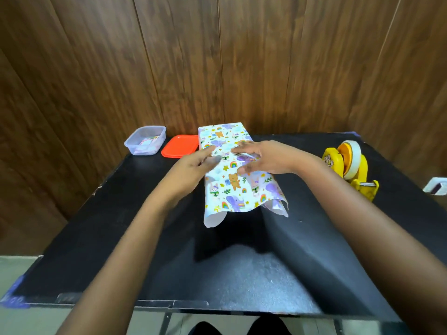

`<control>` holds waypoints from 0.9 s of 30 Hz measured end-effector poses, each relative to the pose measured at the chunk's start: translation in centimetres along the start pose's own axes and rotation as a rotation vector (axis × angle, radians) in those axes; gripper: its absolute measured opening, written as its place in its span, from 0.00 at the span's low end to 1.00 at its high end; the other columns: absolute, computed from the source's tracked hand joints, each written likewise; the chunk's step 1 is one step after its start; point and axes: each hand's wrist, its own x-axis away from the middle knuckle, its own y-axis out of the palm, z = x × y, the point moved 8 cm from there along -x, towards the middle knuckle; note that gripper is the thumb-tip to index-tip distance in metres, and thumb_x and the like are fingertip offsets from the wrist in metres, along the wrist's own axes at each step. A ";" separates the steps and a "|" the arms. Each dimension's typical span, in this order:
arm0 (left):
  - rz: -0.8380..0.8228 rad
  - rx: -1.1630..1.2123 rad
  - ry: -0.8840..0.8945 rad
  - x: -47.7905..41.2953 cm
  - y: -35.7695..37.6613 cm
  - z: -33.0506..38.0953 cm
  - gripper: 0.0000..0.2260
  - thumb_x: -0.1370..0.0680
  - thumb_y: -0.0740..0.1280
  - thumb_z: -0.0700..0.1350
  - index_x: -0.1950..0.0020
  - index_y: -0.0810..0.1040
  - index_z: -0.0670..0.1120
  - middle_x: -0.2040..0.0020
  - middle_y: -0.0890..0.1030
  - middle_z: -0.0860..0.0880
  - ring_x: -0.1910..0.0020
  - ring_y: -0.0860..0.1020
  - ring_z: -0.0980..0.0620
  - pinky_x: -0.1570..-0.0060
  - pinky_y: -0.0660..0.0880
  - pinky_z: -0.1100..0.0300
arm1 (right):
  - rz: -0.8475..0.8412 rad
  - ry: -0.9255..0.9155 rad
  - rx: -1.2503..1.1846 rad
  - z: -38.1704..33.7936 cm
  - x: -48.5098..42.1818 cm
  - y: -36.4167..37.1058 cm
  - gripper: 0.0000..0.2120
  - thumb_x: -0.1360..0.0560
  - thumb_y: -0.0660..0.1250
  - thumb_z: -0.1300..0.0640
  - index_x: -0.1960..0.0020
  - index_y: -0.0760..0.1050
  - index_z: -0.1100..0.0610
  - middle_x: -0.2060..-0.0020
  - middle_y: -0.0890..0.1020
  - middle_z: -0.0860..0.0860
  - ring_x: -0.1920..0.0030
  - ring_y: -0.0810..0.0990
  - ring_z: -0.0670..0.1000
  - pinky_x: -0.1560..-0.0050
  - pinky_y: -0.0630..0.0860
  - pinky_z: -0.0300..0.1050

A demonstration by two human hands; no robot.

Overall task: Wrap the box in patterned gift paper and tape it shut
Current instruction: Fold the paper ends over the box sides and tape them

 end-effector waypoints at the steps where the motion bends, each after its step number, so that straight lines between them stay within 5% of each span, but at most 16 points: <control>1: 0.103 0.154 0.020 1.5 -0.5 -0.4 0.18 0.22 0.63 0.46 0.31 0.70 0.51 0.35 0.74 0.58 0.47 0.74 0.74 0.50 0.69 0.77 | 0.000 -0.003 -0.030 0.1 0.0 0.0 0.30 0.26 0.65 0.42 0.27 0.62 0.45 0.25 0.58 0.46 0.26 0.58 0.49 0.30 0.57 0.44; 4: 0.189 0.299 -0.004 6.1 0.8 -3.1 0.36 0.31 0.74 0.51 0.26 0.61 0.55 0.30 0.65 0.65 0.35 0.65 0.70 0.37 0.64 0.70 | 0.070 -0.003 -0.153 0.0 0.2 -0.4 0.23 0.24 0.63 0.44 0.30 0.69 0.48 0.28 0.66 0.46 0.29 0.65 0.48 0.35 0.64 0.42; 6: 0.206 0.173 -0.068 8.0 2.9 -4.4 0.43 0.34 0.75 0.54 0.26 0.54 0.61 0.35 0.60 0.76 0.40 0.62 0.79 0.42 0.61 0.76 | 0.115 -0.010 -0.198 -0.7 0.4 -0.5 0.21 0.22 0.62 0.46 0.31 0.70 0.49 0.29 0.68 0.46 0.31 0.68 0.49 0.38 0.65 0.40; 8: 0.391 0.097 -0.119 8.4 3.4 -4.8 0.36 0.28 0.71 0.49 0.25 0.56 0.59 0.36 0.65 0.71 0.45 0.67 0.77 0.50 0.64 0.77 | 0.101 -0.021 -0.166 -1.8 0.4 -0.1 0.20 0.22 0.60 0.46 0.30 0.69 0.47 0.28 0.67 0.45 0.31 0.69 0.48 0.42 0.65 0.37; 11: 0.611 -0.104 -0.268 8.6 3.2 -4.2 0.26 0.23 0.64 0.51 0.26 0.61 0.53 0.34 0.75 0.51 0.38 0.74 0.50 0.47 0.69 0.60 | 0.056 -0.011 -0.105 -3.4 0.0 0.3 0.19 0.20 0.57 0.48 0.30 0.69 0.51 0.29 0.69 0.48 0.33 0.70 0.50 0.42 0.68 0.40; 13: 0.638 -0.285 -0.341 8.0 3.3 -3.5 0.20 0.22 0.62 0.51 0.30 0.67 0.52 0.42 0.80 0.45 0.43 0.76 0.41 0.49 0.71 0.53 | 0.025 -0.015 -0.063 -4.1 -0.4 0.5 0.18 0.18 0.55 0.50 0.32 0.71 0.55 0.31 0.71 0.52 0.34 0.70 0.53 0.37 0.68 0.46; 18: 0.613 -0.527 -0.347 7.2 2.6 -3.0 0.11 0.25 0.66 0.46 0.44 0.76 0.48 0.54 0.82 0.43 0.54 0.78 0.39 0.62 0.67 0.56 | 0.048 0.008 -0.003 -4.0 -1.1 0.7 0.18 0.19 0.56 0.49 0.30 0.68 0.46 0.28 0.67 0.46 0.31 0.68 0.49 0.40 0.65 0.40; 23: 0.618 -0.674 -0.125 7.2 2.1 -2.6 0.18 0.38 0.63 0.39 0.51 0.84 0.44 0.66 0.84 0.47 0.74 0.79 0.48 0.78 0.69 0.65 | 0.048 0.010 -0.005 -3.3 -1.5 0.8 0.19 0.20 0.58 0.46 0.30 0.67 0.44 0.26 0.62 0.44 0.31 0.68 0.49 0.43 0.65 0.39; 27: 0.490 -0.810 0.050 7.3 3.1 -3.3 0.25 0.35 0.53 0.36 0.47 0.84 0.47 0.49 0.84 0.43 0.57 0.84 0.48 0.62 0.79 0.60 | 0.012 -0.017 0.005 -3.3 -1.6 1.1 0.21 0.21 0.58 0.43 0.29 0.63 0.41 0.25 0.56 0.42 0.29 0.66 0.48 0.42 0.63 0.38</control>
